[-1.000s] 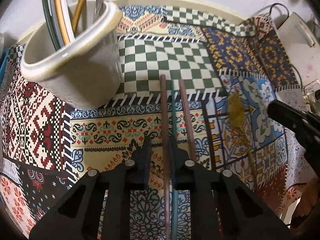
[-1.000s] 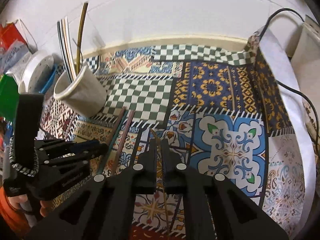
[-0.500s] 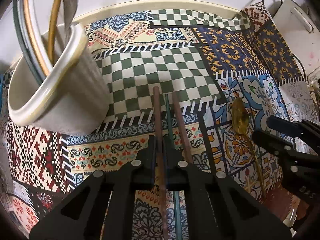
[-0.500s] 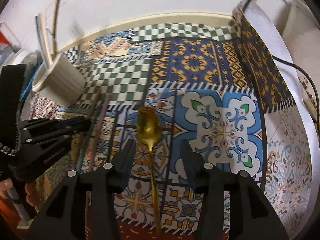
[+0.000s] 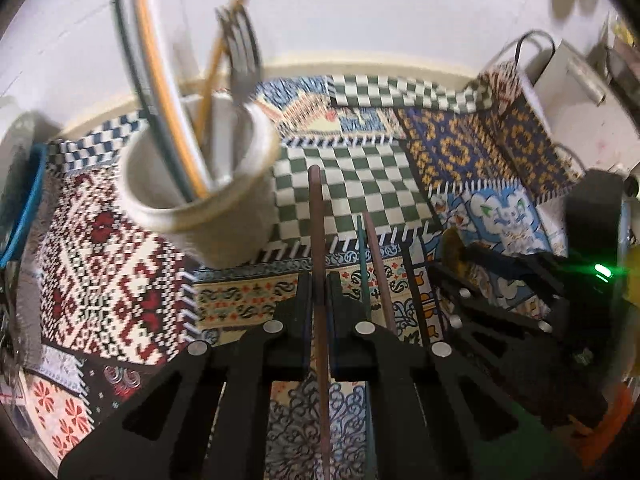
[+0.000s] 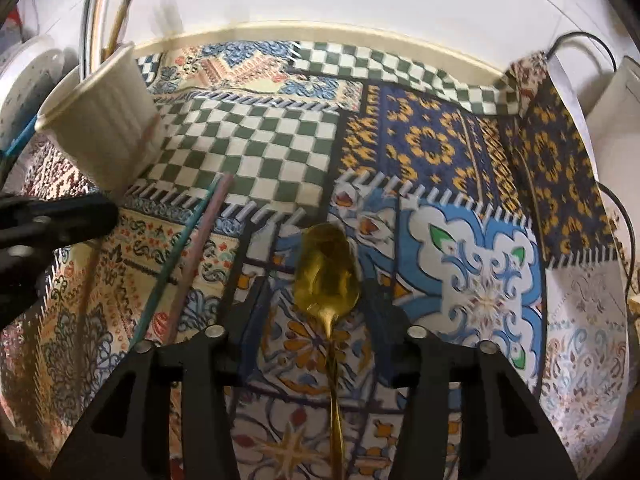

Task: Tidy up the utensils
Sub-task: 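Lift the brown chopstick toward the cup while the right tool lifts the gold spoon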

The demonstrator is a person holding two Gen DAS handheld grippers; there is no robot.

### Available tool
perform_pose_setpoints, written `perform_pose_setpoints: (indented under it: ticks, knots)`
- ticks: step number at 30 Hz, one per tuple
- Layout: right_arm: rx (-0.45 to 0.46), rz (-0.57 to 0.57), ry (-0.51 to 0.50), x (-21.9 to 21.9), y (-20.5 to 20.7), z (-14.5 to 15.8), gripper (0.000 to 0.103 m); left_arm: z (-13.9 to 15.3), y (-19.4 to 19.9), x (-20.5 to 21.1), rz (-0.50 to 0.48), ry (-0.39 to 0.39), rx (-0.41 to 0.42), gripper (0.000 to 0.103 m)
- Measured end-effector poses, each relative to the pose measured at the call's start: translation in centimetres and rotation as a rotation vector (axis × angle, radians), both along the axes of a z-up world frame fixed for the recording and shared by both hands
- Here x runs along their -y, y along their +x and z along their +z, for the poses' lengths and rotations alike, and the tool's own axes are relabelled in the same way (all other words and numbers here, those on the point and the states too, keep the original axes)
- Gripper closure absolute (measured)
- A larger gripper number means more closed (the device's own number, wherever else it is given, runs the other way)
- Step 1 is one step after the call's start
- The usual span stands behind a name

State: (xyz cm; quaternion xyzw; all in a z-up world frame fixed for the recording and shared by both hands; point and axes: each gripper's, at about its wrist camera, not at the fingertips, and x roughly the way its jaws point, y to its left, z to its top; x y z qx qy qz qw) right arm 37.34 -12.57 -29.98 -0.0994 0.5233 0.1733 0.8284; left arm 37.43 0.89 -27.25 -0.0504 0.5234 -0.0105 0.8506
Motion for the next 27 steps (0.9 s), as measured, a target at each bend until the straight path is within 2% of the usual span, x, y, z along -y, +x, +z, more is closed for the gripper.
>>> perform_pose_setpoints:
  ticks: [2,6,10,23,27]
  knots:
    - [0.006,-0.017,0.002,-0.1,0.3,0.1,0.072,0.8,-0.7,-0.7,0.015,-0.014,0.02,0.098]
    - [-0.02,-0.024,0.021,0.0,1.1,0.2,0.072,2.9,-2.3,-1.9,0.043,-0.032,0.068,0.098]
    - [-0.072,-0.038,0.104,1.1,1.9,0.7,0.072,4.4,-3.8,-3.0,0.064,-0.048,0.104,0.098]
    - [0.054,-0.04,0.225,3.0,-1.1,8.2,0.072,7.4,-7.6,-4.8,0.099,-0.087,0.19,0.098]
    - [0.083,-0.043,0.24,2.9,-1.7,9.5,0.072,8.3,-8.9,-4.8,0.099,-0.085,0.214,0.098]
